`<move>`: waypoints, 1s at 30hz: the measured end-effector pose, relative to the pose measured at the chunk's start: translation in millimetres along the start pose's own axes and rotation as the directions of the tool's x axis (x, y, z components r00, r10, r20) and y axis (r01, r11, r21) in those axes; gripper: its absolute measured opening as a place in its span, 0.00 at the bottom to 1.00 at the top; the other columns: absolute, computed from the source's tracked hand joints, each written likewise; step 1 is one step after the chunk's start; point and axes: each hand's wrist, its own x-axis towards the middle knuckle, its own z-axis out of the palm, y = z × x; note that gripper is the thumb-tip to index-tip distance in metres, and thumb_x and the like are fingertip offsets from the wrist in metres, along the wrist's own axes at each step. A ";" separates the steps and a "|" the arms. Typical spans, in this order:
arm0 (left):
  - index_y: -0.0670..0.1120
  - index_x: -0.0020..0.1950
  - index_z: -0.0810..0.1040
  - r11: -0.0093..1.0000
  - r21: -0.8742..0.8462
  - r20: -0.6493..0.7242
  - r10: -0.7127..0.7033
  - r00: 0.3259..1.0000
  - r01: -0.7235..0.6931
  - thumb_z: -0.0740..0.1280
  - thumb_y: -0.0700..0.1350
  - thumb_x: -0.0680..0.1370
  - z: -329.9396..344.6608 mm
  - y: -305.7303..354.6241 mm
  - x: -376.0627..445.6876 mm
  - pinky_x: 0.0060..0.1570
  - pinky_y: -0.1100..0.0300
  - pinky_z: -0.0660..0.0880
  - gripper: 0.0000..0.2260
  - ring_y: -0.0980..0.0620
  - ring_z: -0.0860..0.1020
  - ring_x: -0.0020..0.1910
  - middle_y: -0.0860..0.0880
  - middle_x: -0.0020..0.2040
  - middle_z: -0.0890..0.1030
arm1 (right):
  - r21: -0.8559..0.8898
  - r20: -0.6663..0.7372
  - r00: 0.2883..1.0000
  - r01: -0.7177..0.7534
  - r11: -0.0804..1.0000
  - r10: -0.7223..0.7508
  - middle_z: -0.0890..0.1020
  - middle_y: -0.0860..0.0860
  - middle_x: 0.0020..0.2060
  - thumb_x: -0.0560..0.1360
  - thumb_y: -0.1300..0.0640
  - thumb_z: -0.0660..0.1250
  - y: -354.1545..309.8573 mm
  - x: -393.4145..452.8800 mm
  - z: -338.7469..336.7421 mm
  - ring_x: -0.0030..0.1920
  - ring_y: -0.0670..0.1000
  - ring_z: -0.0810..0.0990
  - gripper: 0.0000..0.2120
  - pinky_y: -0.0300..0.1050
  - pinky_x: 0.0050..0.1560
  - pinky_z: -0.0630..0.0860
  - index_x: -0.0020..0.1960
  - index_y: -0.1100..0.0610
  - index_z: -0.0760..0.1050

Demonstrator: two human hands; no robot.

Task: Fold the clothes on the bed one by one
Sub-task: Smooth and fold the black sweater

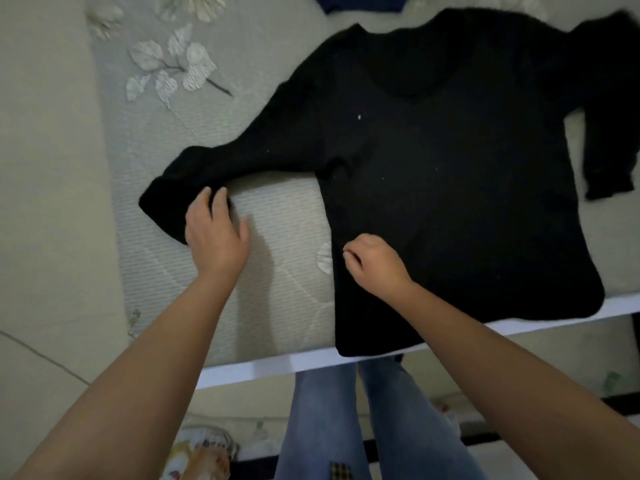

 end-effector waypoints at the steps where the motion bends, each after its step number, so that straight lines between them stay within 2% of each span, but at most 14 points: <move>1: 0.38 0.72 0.61 0.996 -0.035 -0.057 -0.082 0.995 0.080 0.65 0.43 0.76 -4.0 -3.1 7.4 0.69 0.50 0.55 0.26 0.40 0.59 0.71 0.37 0.72 0.61 | 0.002 -0.025 1.000 -0.013 1.000 0.013 0.77 0.58 0.56 0.77 0.58 0.60 -3.2 15.1 -4.0 0.58 0.57 0.73 0.13 0.48 0.58 0.68 0.58 0.62 0.76; 4: 0.39 0.75 0.53 0.931 -0.126 -0.034 -0.349 0.937 0.342 0.62 0.43 0.78 -8.2 -24.3 23.7 0.71 0.50 0.51 0.29 0.40 0.53 0.73 0.37 0.74 0.54 | -0.063 -0.053 0.998 -0.049 0.997 0.046 0.64 0.56 0.70 0.77 0.55 0.61 -11.6 54.2 -10.4 0.71 0.55 0.60 0.23 0.50 0.69 0.59 0.70 0.58 0.64; 6: 0.40 0.75 0.50 0.886 -0.151 0.018 -0.441 0.897 0.438 0.60 0.43 0.79 -7.8 -46.7 34.0 0.71 0.50 0.52 0.28 0.39 0.53 0.73 0.36 0.74 0.53 | -0.171 -0.054 0.998 -0.045 0.984 0.036 0.53 0.53 0.75 0.77 0.52 0.60 -16.0 81.5 -11.5 0.75 0.54 0.49 0.28 0.52 0.73 0.49 0.74 0.55 0.55; 9: 0.42 0.76 0.49 0.821 -0.246 0.108 -0.505 0.856 0.516 0.60 0.43 0.79 -3.9 -73.8 48.4 0.66 0.50 0.62 0.29 0.40 0.64 0.69 0.38 0.71 0.65 | -0.255 -0.008 0.997 -0.081 0.964 0.082 0.46 0.53 0.76 0.78 0.50 0.58 -20.7 118.1 -9.6 0.75 0.54 0.43 0.32 0.53 0.73 0.43 0.76 0.55 0.47; 10: 0.43 0.76 0.51 0.804 -0.272 0.128 -0.515 0.847 0.530 0.60 0.43 0.79 -2.2 -79.2 52.5 0.63 0.52 0.64 0.28 0.40 0.68 0.66 0.40 0.67 0.71 | -0.254 0.038 0.992 -0.103 0.962 0.117 0.45 0.53 0.76 0.78 0.49 0.57 -21.2 127.4 -8.1 0.75 0.54 0.42 0.31 0.53 0.73 0.43 0.76 0.56 0.46; 12: 0.42 0.72 0.63 0.771 -0.335 0.126 -0.534 0.836 0.542 0.61 0.40 0.79 -0.4 -86.4 60.0 0.55 0.55 0.68 0.21 0.40 0.74 0.59 0.39 0.58 0.78 | -0.264 0.157 0.972 -0.127 0.956 0.173 0.43 0.52 0.76 0.79 0.48 0.55 -21.1 138.0 -3.4 0.75 0.53 0.40 0.32 0.53 0.73 0.42 0.76 0.57 0.44; 14: 0.37 0.60 0.75 0.725 -0.435 0.105 -0.549 0.830 0.534 0.60 0.38 0.78 -1.4 -88.2 66.8 0.49 0.56 0.69 0.12 0.41 0.76 0.52 0.37 0.51 0.79 | -0.286 0.218 0.957 -0.122 0.951 0.189 0.40 0.52 0.75 0.78 0.46 0.55 -19.7 140.1 0.0 0.75 0.53 0.38 0.34 0.53 0.73 0.41 0.76 0.57 0.42; 16: 0.38 0.53 0.79 0.669 -0.540 0.079 -0.564 0.822 0.511 0.60 0.38 0.78 -7.2 -85.1 73.1 0.45 0.61 0.67 0.10 0.48 0.76 0.46 0.41 0.47 0.80 | -0.264 0.257 0.949 -0.110 0.958 0.180 0.39 0.51 0.75 0.78 0.45 0.56 -16.7 139.9 -2.1 0.74 0.52 0.36 0.35 0.52 0.73 0.39 0.76 0.57 0.42; 19: 0.42 0.47 0.79 0.674 -0.629 -0.018 -0.511 0.859 0.388 0.61 0.38 0.78 -22.5 -66.8 81.5 0.42 0.63 0.66 0.07 0.56 0.73 0.37 0.51 0.37 0.77 | -0.018 0.296 0.944 -0.148 0.989 0.147 0.45 0.50 0.76 0.79 0.49 0.58 -11.0 144.9 -19.0 0.75 0.49 0.42 0.31 0.46 0.72 0.43 0.75 0.56 0.49; 22: 0.42 0.54 0.80 0.725 -0.649 -0.111 -0.391 0.914 0.231 0.62 0.36 0.77 -39.8 -27.4 87.8 0.49 0.64 0.69 0.10 0.56 0.75 0.44 0.52 0.43 0.77 | 0.385 0.209 0.949 -0.301 0.872 0.235 0.62 0.49 0.72 0.79 0.54 0.59 0.1 143.2 -45.0 0.72 0.48 0.59 0.22 0.35 0.65 0.53 0.72 0.54 0.61; 24: 0.41 0.54 0.81 0.771 -0.627 -0.193 -0.297 0.935 0.115 0.63 0.35 0.76 -50.8 8.9 91.3 0.45 0.73 0.67 0.10 0.59 0.73 0.39 0.53 0.38 0.75 | 0.432 0.140 0.950 -0.313 0.846 0.280 0.70 0.51 0.68 0.79 0.56 0.60 16.4 134.3 -58.6 0.68 0.49 0.68 0.19 0.36 0.62 0.60 0.69 0.55 0.68; 26: 0.38 0.47 0.82 0.852 -0.524 -0.265 -0.136 0.955 -0.024 0.66 0.36 0.74 -58.2 51.5 94.2 0.39 0.76 0.64 0.06 0.60 0.71 0.34 0.52 0.35 0.75 | 0.455 0.124 0.928 -0.368 0.811 0.352 0.75 0.50 0.63 0.79 0.56 0.59 39.1 120.5 -71.0 0.62 0.47 0.72 0.16 0.36 0.58 0.64 0.65 0.56 0.72; 28: 0.38 0.36 0.79 0.915 -0.382 -0.279 0.024 0.960 -0.133 0.67 0.39 0.74 -59.2 99.4 96.8 0.35 0.69 0.61 0.07 0.54 0.70 0.32 0.50 0.31 0.73 | 0.496 0.121 0.893 -0.432 0.753 0.433 0.78 0.48 0.58 0.79 0.56 0.58 68.1 104.0 -86.5 0.56 0.44 0.72 0.14 0.38 0.56 0.64 0.63 0.55 0.74; 30: 0.42 0.29 0.69 0.942 -0.311 -0.220 0.057 0.974 -0.126 0.67 0.41 0.73 -54.0 149.8 98.9 0.32 0.63 0.55 0.14 0.52 0.66 0.29 0.51 0.26 0.68 | 0.541 0.116 0.864 -0.469 0.699 0.490 0.78 0.46 0.51 0.79 0.57 0.58 101.4 84.7 -106.5 0.53 0.43 0.73 0.13 0.39 0.54 0.65 0.60 0.54 0.75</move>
